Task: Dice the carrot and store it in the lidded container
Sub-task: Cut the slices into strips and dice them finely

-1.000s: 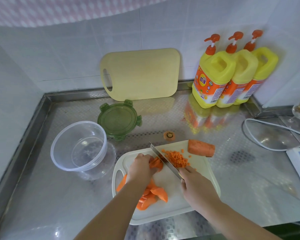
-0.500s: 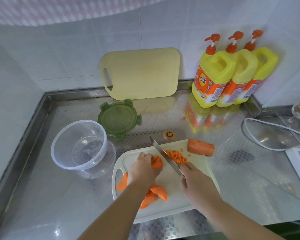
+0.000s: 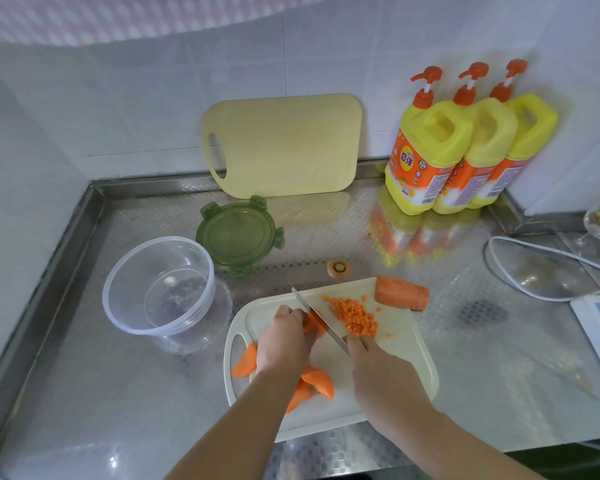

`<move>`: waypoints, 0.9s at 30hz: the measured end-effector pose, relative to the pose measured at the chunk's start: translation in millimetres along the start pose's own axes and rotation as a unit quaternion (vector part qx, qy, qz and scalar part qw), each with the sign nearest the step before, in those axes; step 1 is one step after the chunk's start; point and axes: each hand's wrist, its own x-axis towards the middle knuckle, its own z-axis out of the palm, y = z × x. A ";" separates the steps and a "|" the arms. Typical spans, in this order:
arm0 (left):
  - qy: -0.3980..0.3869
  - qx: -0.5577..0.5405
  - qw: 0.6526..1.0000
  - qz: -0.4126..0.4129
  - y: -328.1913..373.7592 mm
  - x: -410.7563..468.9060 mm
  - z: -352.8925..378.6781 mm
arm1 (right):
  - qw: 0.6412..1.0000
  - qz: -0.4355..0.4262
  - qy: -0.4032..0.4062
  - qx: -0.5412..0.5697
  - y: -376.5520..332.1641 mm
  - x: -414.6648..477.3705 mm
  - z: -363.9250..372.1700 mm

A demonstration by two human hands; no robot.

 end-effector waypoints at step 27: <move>0.005 -0.066 0.998 0.010 -1.8 0.5 -1.7 | 0.999 0.016 -0.044 0.020 7.1 14.8 4.7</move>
